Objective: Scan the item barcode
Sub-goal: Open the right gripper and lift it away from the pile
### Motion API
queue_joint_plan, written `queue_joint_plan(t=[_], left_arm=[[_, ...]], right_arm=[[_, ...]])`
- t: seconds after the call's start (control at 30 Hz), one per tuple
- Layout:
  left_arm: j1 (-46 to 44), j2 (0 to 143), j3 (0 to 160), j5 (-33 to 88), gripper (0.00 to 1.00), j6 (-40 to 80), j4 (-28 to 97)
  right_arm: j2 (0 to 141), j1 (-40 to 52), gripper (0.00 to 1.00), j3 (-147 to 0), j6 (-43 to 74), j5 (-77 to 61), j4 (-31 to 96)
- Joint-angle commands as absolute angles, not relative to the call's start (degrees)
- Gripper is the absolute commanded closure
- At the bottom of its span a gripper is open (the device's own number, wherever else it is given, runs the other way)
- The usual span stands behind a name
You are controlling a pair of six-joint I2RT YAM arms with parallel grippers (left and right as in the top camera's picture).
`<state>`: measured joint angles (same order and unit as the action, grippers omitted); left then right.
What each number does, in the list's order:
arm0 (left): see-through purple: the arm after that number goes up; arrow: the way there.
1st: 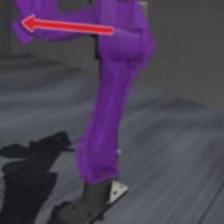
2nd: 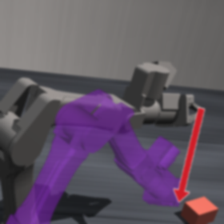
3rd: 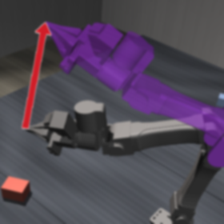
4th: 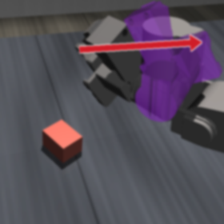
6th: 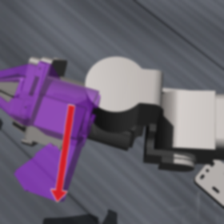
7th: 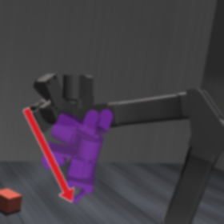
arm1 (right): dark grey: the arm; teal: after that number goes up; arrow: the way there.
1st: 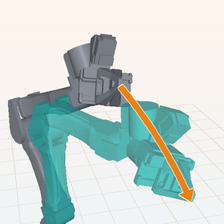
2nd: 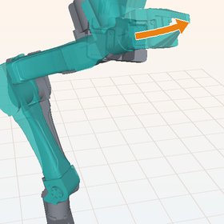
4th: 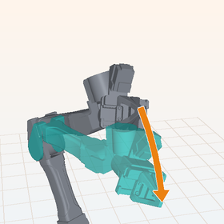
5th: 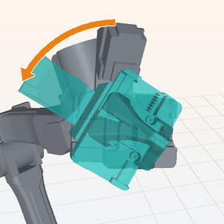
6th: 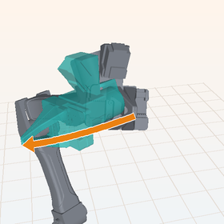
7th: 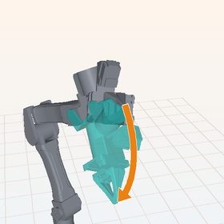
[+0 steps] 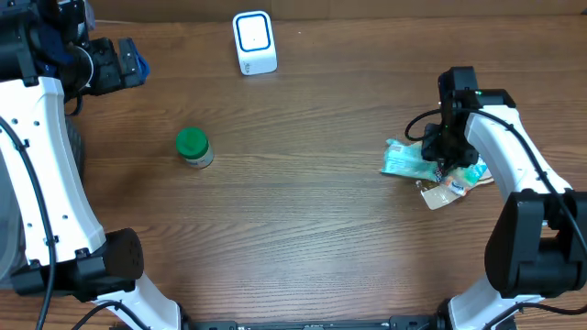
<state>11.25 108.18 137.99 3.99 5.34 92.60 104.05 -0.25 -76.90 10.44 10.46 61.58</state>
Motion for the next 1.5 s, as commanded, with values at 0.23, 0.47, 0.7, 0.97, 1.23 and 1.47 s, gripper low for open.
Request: queue_joint_plan(t=[0.23,0.47,0.7,0.97,1.23,1.47], left_arm=[[10.9,108.0,138.1,3.6,0.01,4.3,92.6],[10.9,108.0,138.1,3.6,0.00,4.3,92.6],[10.9,108.0,138.1,3.6,0.01,4.3,92.6],[10.9,108.0,138.0,3.6,0.00,4.3,92.6],[10.9,108.0,138.0,3.6,0.00,4.3,92.6],[10.9,108.0,138.1,3.6,0.01,4.2,92.6]], right_arm=[[103.6,-3.3,0.46,-78.8,13.7,11.9,63.8],[102.0,-3.3,0.47,-88.6,12.8,2.4,69.5],[93.1,-2.9,0.47,-96.5,2.6,-22.1,72.9],[76.9,-3.0,0.46,-96.8,-3.1,-36.1,77.5],[64.1,-3.0,0.00,-96.8,-3.0,-36.2,82.4],[61.4,-3.0,0.00,-96.8,-3.1,-35.8,86.1]])
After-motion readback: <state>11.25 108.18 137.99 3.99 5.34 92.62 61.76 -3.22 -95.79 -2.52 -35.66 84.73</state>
